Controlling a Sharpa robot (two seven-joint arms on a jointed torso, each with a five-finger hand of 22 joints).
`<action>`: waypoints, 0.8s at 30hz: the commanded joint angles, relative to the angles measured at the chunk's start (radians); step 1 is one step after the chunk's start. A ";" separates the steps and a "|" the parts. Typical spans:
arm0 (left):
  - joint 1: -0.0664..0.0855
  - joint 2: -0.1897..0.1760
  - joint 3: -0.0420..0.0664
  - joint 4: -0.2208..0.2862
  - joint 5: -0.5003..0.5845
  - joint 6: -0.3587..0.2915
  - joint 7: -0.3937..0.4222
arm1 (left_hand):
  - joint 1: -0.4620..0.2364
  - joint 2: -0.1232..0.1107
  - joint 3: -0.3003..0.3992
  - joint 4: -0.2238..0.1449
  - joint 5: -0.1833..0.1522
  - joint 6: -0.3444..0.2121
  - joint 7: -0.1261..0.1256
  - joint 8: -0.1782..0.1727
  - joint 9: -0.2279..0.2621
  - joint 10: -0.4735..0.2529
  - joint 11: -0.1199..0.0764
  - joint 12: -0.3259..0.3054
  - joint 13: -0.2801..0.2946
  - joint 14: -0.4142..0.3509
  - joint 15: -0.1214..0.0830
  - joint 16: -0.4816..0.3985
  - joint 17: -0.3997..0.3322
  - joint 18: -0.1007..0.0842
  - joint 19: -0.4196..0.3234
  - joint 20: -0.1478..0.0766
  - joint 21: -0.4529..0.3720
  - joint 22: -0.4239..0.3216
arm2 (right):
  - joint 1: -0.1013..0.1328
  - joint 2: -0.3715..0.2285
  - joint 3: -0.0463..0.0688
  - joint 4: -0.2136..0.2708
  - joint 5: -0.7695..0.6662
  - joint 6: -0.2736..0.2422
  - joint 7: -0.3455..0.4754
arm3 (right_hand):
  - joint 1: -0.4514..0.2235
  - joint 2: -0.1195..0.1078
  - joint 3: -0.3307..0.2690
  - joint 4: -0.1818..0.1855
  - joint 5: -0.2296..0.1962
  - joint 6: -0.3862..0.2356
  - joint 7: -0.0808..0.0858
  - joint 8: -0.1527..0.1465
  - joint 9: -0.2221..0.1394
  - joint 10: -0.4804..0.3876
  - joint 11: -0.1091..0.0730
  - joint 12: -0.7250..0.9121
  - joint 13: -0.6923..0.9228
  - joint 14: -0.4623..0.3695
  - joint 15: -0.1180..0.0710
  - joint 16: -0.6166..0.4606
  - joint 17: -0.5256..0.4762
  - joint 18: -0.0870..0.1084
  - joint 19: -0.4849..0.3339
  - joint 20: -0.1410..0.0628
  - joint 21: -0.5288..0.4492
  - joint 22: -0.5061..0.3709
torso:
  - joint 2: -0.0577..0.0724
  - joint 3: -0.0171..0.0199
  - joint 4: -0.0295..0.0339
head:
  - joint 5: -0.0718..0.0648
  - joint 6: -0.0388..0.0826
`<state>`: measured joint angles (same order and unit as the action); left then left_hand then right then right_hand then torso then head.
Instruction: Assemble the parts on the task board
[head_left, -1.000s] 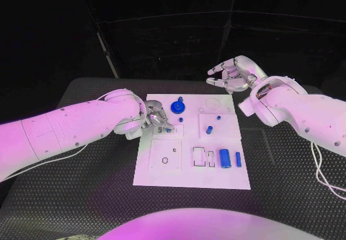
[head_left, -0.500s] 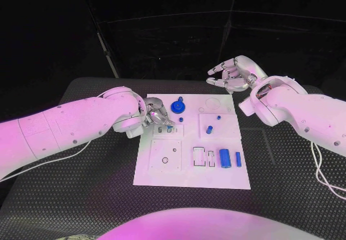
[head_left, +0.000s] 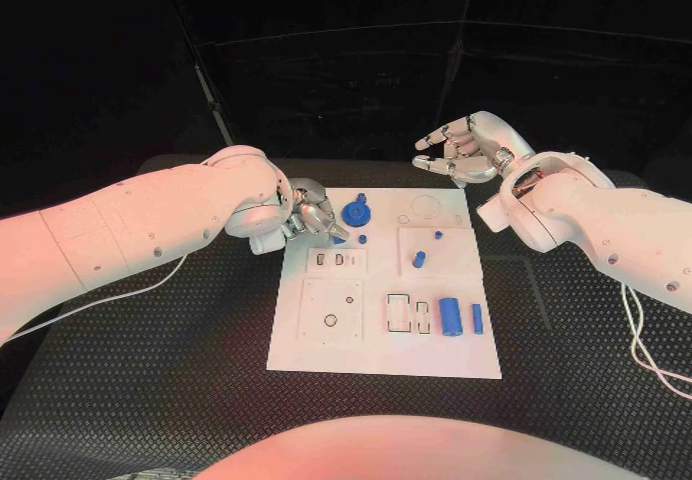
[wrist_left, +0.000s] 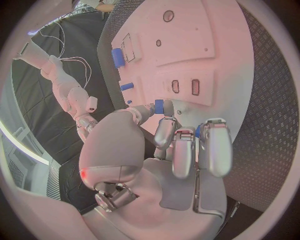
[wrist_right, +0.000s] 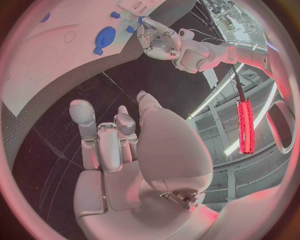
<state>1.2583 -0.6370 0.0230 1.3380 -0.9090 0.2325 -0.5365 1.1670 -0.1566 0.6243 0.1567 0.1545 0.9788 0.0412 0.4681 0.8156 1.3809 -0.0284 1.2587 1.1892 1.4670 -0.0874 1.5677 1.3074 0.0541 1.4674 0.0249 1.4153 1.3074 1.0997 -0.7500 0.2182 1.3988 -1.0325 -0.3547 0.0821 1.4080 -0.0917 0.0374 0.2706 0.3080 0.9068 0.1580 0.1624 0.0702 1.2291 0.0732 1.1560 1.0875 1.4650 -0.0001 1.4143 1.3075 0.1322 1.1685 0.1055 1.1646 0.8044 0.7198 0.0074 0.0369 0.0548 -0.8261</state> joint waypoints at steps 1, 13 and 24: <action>0.019 0.027 -0.019 -0.037 0.036 0.154 -0.010 | -0.001 0.011 0.131 -0.129 0.001 -0.010 0.000 0.002 0.001 0.001 -0.003 -0.004 -0.002 0.104 0.002 0.003 0.263 -0.007 -0.001 0.001 -0.006 0.102 | 0.002 0.002 0.001 0.001 -0.001 0.009 0.008 | -0.010 0.003 -0.005 0.000 0.003 -0.006 0.003 0.006 -0.001 -0.008 0.001 0.001 0.000 0.045 -0.003 -0.003 0.007 0.010 -0.007 0.000 -0.006 -0.002 | 0.001 -0.0002 -0.0024 | 0.002 0.000; 0.057 0.100 -0.058 -0.126 0.016 0.243 -0.017 | 0.001 0.015 0.131 -0.134 0.001 -0.013 0.002 0.003 0.002 -0.002 -0.002 -0.009 -0.008 0.104 0.004 0.003 0.263 -0.005 -0.005 0.002 -0.010 0.098 | 0.002 0.003 0.000 0.001 -0.001 0.009 0.006 | -0.011 0.003 -0.006 0.000 0.004 -0.006 0.003 0.006 -0.001 -0.008 0.001 0.001 0.000 0.045 -0.003 -0.003 0.007 0.010 -0.007 0.000 -0.006 -0.001 | 0.001 -0.0011 -0.0006 | -0.002 0.000; 0.066 0.122 -0.062 -0.144 -0.026 0.276 -0.021 | 0.001 0.016 0.131 -0.138 0.000 -0.013 0.002 0.004 0.003 -0.001 -0.001 -0.008 -0.007 0.104 0.004 0.003 0.263 -0.006 -0.003 0.003 -0.008 0.100 | 0.002 0.007 0.000 -0.002 -0.001 0.010 0.006 | -0.011 0.003 -0.006 0.000 0.004 -0.006 0.003 0.006 -0.001 -0.008 0.001 0.001 0.000 0.045 -0.003 -0.003 0.007 0.010 -0.007 0.000 -0.006 -0.001 | 0.001 -0.0012 0.0003 | -0.001 -0.003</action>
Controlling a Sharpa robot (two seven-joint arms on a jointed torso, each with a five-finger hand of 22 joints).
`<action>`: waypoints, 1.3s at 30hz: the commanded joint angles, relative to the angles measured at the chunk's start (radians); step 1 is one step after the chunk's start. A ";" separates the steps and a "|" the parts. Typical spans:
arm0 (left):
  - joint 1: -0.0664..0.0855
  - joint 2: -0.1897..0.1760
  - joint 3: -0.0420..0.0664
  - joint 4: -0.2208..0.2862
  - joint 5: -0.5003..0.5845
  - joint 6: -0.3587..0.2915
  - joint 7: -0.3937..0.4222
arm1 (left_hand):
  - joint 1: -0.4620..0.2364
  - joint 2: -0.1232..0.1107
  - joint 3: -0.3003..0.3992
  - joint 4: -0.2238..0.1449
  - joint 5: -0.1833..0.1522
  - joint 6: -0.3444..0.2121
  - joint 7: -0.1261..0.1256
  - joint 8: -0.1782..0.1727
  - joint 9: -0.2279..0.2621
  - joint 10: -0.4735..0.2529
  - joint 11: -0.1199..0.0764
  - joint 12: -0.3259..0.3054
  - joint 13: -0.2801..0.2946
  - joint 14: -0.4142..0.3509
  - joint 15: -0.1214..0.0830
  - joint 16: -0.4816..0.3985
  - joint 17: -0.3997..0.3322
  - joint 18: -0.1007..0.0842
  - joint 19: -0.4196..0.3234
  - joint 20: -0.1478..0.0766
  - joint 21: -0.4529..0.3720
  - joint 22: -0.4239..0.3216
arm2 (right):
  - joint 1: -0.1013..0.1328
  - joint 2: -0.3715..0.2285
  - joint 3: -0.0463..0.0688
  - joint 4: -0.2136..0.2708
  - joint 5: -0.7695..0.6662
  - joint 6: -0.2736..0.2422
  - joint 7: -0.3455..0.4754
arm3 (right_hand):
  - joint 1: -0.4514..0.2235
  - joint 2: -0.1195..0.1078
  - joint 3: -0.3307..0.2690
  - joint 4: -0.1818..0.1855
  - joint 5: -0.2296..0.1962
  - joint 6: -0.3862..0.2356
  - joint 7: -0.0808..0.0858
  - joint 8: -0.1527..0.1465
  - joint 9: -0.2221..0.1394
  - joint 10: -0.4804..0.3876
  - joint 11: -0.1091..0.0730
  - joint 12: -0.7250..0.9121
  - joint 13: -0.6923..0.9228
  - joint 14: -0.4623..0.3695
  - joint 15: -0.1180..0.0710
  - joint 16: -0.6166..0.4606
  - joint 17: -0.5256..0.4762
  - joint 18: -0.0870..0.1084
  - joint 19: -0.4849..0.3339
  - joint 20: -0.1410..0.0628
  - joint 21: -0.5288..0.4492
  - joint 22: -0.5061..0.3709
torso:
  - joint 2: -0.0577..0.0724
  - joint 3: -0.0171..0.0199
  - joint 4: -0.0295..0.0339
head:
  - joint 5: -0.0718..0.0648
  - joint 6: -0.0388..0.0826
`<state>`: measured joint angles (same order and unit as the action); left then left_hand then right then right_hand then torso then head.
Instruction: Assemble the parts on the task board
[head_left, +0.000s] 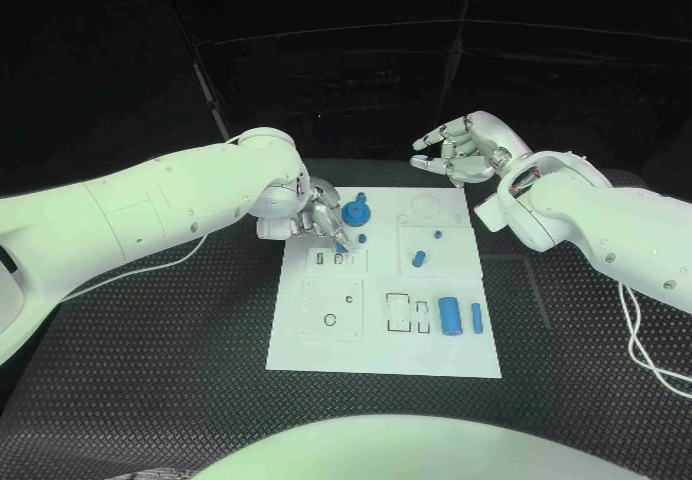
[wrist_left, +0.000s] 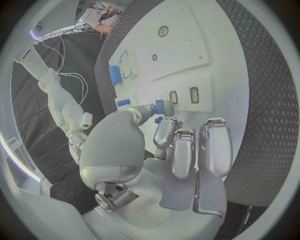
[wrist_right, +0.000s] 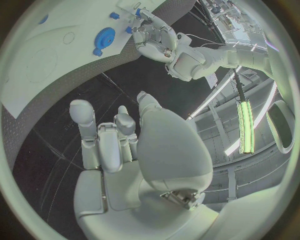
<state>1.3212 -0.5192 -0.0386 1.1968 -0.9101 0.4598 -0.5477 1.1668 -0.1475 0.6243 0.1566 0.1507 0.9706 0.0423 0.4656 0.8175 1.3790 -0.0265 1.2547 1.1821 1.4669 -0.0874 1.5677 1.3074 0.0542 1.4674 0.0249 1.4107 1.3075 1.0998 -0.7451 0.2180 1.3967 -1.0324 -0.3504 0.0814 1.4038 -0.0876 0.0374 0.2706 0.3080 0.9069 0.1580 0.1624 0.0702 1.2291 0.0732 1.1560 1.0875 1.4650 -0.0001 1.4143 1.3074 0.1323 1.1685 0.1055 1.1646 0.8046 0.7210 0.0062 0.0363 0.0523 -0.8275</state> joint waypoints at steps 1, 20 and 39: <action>0.004 0.005 -0.002 -0.004 -0.026 0.054 -0.010 | 0.002 0.007 0.131 -0.138 0.004 -0.005 0.001 0.006 0.001 0.001 -0.003 -0.004 0.001 0.104 0.004 0.003 0.263 -0.006 -0.003 0.003 -0.004 0.100 | 0.002 0.002 0.001 0.000 -0.001 0.006 0.007 | -0.007 -0.001 -0.006 0.000 0.004 -0.006 0.003 0.006 -0.001 -0.008 0.001 0.001 0.000 0.045 -0.003 -0.003 0.007 0.010 -0.007 0.000 -0.006 -0.002 | 0.000 0.0000 0.0010 | 0.001 -0.002; 0.010 0.018 -0.032 -0.017 -0.038 0.111 -0.017 | -0.005 0.021 0.125 -0.140 0.002 -0.008 0.005 0.006 0.004 0.000 0.001 -0.007 -0.002 0.104 0.008 0.003 0.263 -0.004 -0.010 0.006 -0.014 0.092 | 0.002 0.005 0.000 -0.001 -0.001 0.007 0.007 | -0.007 -0.001 -0.006 0.000 0.004 -0.006 0.003 0.006 -0.001 -0.008 0.001 0.001 0.000 0.045 -0.003 -0.003 0.007 0.010 -0.007 0.000 -0.006 -0.002 | -0.001 -0.0003 0.0014 | 0.003 -0.004; 0.010 0.027 -0.037 -0.016 -0.039 0.108 -0.019 | -0.020 0.041 0.105 -0.139 0.000 -0.007 0.006 0.005 0.006 0.001 0.003 -0.005 -0.001 0.104 0.011 0.003 0.263 -0.003 -0.012 0.009 -0.016 0.091 | 0.002 0.007 0.000 -0.002 -0.001 0.008 0.007 | -0.007 -0.001 -0.006 0.000 0.004 -0.006 0.003 0.006 -0.001 -0.008 0.001 0.001 0.000 0.045 -0.003 -0.003 0.007 0.010 -0.007 0.000 -0.006 -0.002 | 0.000 0.0003 0.0008 | 0.004 -0.005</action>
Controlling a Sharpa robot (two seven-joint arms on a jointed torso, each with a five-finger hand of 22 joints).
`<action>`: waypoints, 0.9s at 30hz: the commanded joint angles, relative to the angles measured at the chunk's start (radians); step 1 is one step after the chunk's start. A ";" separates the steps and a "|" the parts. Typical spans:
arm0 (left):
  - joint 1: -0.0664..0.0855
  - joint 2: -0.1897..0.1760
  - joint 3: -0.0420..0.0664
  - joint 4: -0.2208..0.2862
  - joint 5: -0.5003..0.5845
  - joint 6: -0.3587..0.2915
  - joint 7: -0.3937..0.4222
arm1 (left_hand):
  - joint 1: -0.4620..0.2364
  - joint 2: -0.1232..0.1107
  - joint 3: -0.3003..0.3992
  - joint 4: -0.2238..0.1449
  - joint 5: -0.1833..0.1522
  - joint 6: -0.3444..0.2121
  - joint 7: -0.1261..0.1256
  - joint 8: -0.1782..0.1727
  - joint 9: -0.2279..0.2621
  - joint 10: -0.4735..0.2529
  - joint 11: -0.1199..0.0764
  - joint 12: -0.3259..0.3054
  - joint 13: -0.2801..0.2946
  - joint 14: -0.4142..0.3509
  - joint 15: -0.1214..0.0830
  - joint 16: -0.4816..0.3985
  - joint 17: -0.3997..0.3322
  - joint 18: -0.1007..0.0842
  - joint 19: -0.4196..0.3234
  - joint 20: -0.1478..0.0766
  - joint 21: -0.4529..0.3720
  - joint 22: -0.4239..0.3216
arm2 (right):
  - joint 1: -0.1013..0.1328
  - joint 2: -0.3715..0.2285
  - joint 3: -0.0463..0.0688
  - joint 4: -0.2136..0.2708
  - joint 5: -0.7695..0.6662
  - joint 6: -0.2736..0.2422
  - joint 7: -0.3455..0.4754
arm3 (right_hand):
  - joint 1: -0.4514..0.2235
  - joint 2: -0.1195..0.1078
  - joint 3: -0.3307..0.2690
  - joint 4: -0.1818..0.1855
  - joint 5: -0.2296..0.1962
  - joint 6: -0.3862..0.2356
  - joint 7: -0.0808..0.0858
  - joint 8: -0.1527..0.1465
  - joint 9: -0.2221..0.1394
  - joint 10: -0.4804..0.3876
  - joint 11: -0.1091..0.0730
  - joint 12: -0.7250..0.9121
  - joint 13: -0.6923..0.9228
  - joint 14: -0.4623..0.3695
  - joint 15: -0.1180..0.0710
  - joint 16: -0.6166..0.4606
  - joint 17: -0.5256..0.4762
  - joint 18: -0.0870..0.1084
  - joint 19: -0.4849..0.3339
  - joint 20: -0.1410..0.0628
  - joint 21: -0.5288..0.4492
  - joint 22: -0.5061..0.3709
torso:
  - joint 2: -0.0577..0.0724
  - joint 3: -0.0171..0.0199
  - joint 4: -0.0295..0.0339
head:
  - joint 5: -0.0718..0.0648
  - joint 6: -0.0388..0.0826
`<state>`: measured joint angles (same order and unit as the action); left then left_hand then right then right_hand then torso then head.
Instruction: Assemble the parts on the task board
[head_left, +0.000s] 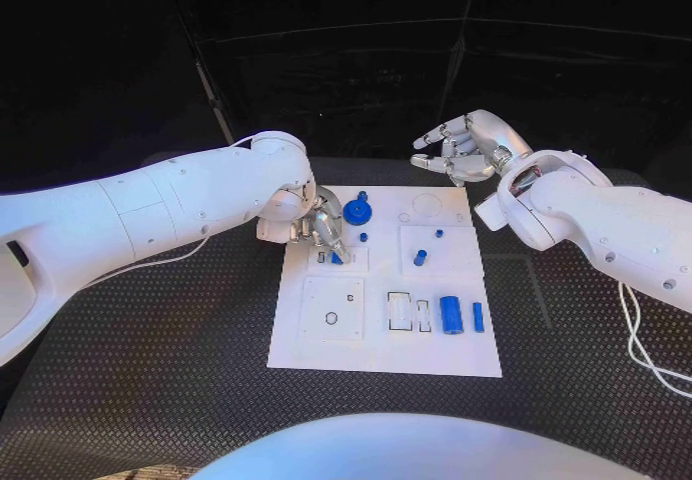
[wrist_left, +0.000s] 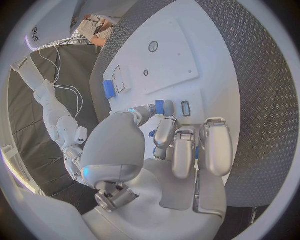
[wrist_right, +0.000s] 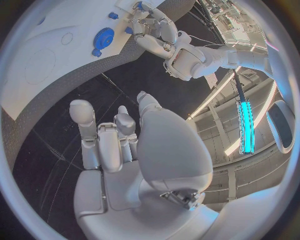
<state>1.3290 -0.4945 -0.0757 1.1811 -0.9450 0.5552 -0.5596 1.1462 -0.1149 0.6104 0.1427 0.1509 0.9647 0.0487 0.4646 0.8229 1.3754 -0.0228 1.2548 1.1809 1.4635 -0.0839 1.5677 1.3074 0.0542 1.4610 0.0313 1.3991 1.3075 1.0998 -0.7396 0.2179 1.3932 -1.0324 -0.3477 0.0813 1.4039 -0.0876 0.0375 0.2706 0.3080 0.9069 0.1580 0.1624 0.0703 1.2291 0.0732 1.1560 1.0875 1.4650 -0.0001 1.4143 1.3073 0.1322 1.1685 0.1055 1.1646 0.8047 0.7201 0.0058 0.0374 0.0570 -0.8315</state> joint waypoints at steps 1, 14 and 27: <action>0.002 0.002 0.000 -0.001 -0.007 0.012 -0.007 | 0.000 0.010 0.118 -0.125 0.000 -0.001 0.000 0.006 0.001 0.004 0.000 -0.006 0.000 0.107 0.007 0.003 0.263 -0.003 -0.006 0.003 -0.004 0.091 | 0.002 0.001 0.001 0.001 -0.001 0.005 0.007 | -0.007 -0.001 -0.006 0.000 0.004 -0.006 0.003 0.006 -0.001 -0.008 0.001 0.001 0.000 0.045 -0.003 -0.003 0.007 0.010 -0.007 0.000 -0.006 -0.002 | 0.001 0.0004 -0.0002 | -0.001 -0.001; 0.002 0.006 -0.012 -0.007 -0.062 0.007 -0.008 | -0.006 0.018 0.106 -0.125 -0.001 -0.001 0.000 0.006 0.002 0.004 0.000 -0.005 0.000 0.107 0.008 0.003 0.263 -0.003 -0.006 0.004 -0.004 0.092 | 0.002 0.001 0.000 0.002 -0.001 0.005 0.007 | -0.009 0.000 -0.008 0.001 0.007 -0.007 0.003 0.006 -0.001 -0.007 0.001 0.002 0.001 0.045 -0.003 -0.003 0.008 0.010 -0.006 0.000 -0.007 -0.002 | 0.000 0.0005 0.0002 | -0.001 -0.004; 0.001 0.008 -0.019 -0.007 -0.094 -0.040 -0.008 | -0.015 0.033 0.088 -0.122 -0.001 0.004 -0.002 0.007 0.004 0.005 -0.001 -0.002 0.002 0.107 0.007 0.003 0.263 -0.004 -0.004 0.004 -0.003 0.094 | 0.002 0.001 0.000 0.005 -0.001 0.005 0.007 | -0.009 0.000 -0.008 0.001 0.007 -0.007 0.003 0.006 -0.001 -0.007 0.001 0.002 0.001 0.045 -0.003 -0.003 0.008 0.010 -0.006 0.000 -0.007 -0.002 | 0.001 0.0005 0.0000 | -0.001 -0.004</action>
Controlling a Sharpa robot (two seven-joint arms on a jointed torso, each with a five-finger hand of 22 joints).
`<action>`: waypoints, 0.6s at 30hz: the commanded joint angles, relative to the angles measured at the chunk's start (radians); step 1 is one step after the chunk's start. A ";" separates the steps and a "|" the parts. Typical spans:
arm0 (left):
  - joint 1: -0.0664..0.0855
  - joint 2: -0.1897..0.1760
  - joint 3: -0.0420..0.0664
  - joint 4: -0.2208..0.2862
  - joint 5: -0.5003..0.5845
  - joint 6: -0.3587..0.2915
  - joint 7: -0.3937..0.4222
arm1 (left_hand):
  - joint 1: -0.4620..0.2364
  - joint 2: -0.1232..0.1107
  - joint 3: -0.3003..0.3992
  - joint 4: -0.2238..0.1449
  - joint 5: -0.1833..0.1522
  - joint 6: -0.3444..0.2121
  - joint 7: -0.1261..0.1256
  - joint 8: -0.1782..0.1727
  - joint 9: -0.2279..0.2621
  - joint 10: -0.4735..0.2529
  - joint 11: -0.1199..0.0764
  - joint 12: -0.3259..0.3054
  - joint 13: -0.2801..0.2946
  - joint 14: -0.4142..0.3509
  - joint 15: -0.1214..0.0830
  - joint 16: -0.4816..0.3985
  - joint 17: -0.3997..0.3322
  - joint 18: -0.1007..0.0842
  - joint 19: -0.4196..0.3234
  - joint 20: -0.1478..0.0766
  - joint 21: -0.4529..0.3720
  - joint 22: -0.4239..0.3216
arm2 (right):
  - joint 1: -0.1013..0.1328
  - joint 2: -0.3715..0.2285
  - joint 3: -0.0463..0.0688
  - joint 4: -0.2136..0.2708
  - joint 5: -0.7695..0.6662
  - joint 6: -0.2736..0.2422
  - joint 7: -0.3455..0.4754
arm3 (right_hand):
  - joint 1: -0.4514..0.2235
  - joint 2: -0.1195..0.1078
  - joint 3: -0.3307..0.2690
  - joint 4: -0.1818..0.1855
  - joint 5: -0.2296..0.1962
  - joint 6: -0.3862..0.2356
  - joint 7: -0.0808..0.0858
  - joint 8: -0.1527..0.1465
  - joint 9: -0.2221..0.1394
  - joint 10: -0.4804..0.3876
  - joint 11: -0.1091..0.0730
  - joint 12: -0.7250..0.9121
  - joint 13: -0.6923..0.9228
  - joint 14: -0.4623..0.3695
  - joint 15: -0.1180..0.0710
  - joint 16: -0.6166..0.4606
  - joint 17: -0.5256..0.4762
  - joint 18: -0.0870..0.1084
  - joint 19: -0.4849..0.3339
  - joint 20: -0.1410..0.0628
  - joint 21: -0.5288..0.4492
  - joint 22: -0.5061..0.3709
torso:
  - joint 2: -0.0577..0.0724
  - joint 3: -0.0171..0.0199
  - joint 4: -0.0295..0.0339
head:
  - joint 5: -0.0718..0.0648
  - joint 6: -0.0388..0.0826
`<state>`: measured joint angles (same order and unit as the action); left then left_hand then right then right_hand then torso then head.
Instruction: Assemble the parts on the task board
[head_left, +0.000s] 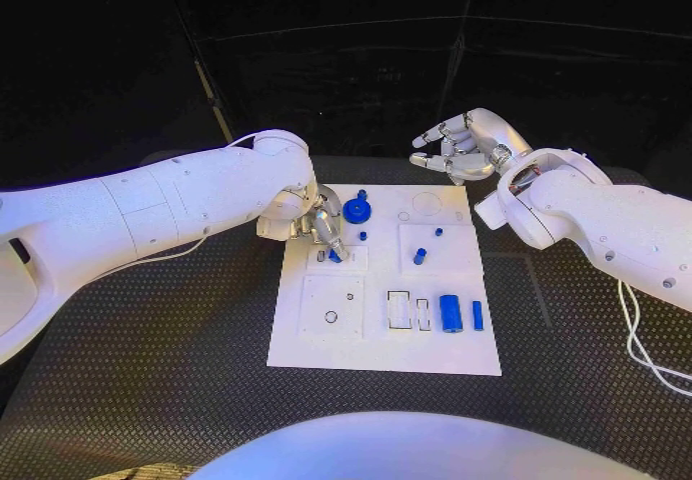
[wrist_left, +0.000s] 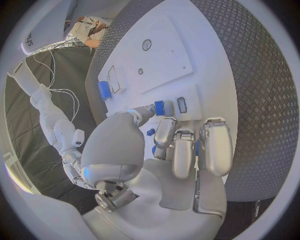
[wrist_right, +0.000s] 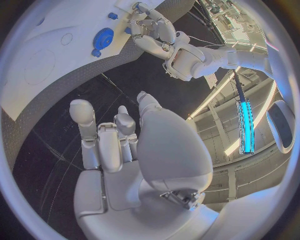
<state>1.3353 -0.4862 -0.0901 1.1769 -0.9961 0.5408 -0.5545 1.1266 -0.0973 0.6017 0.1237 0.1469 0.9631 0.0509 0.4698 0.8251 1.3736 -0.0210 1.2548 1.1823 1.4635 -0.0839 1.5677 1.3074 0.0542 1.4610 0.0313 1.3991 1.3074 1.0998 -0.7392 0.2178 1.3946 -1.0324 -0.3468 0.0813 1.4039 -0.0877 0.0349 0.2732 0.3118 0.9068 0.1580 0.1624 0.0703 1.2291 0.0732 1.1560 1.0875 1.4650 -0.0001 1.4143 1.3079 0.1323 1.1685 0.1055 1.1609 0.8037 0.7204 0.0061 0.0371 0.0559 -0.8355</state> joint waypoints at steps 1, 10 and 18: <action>-0.005 0.000 -0.005 -0.003 -0.045 -0.030 -0.014 | 0.005 0.015 0.097 -0.103 0.003 0.006 -0.004 0.002 0.002 0.007 -0.003 -0.002 0.001 0.107 0.007 0.003 0.263 -0.004 -0.004 0.004 -0.003 0.094 | 0.002 0.000 0.001 0.004 -0.001 0.004 0.007 | -0.009 0.000 -0.005 -0.002 0.004 -0.007 0.003 0.006 -0.001 -0.007 0.001 0.002 0.001 0.045 -0.003 -0.003 0.007 0.010 -0.006 0.000 -0.003 -0.001 | 0.000 0.0001 0.0002 | 0.001 0.000; -0.006 -0.002 -0.006 0.002 -0.047 -0.067 -0.013 | 0.006 0.022 0.095 -0.104 0.004 0.007 -0.005 0.003 0.003 0.007 -0.004 -0.001 0.001 0.107 0.006 0.003 0.263 -0.004 -0.004 0.004 -0.002 0.095 | 0.002 0.001 0.001 0.003 -0.001 0.004 0.008 | -0.009 0.000 -0.005 -0.002 0.004 -0.007 0.003 0.006 -0.001 -0.007 0.001 0.002 0.001 0.045 -0.003 -0.003 0.007 0.010 -0.006 0.000 -0.003 -0.001 | 0.000 -0.0002 0.0001 | 0.000 -0.001; -0.007 -0.014 -0.006 0.027 -0.011 -0.094 -0.012 | 0.008 0.025 0.094 -0.108 0.005 0.008 -0.007 0.004 0.004 0.008 -0.005 0.000 0.003 0.107 0.006 0.003 0.263 -0.004 -0.003 0.004 -0.001 0.096 | 0.002 0.001 0.001 0.002 -0.001 0.005 0.008 | -0.009 0.000 -0.005 -0.002 0.004 -0.007 0.003 0.006 -0.001 -0.007 0.001 0.002 0.001 0.045 -0.003 -0.003 0.007 0.010 -0.006 0.000 -0.003 -0.001 | 0.000 -0.0004 0.0002 | -0.002 -0.001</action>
<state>1.3320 -0.4969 -0.0924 1.1992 -1.0096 0.4792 -0.5539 1.1235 -0.0913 0.5972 0.1192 0.1480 0.9706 0.0503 0.4702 0.8266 1.3779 -0.0249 1.2548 1.1841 1.4635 -0.0839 1.5677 1.3074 0.0542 1.4610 0.0313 1.3992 1.3075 1.0997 -0.7386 0.2178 1.3945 -1.0325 -0.3465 0.0815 1.4039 -0.0877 0.0349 0.2732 0.3118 0.9068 0.1580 0.1624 0.0703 1.2291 0.0732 1.1560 1.0875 1.4650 -0.0001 1.4143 1.3077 0.1323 1.1685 0.1055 1.1609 0.8039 0.7204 0.0058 0.0370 0.0544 -0.8364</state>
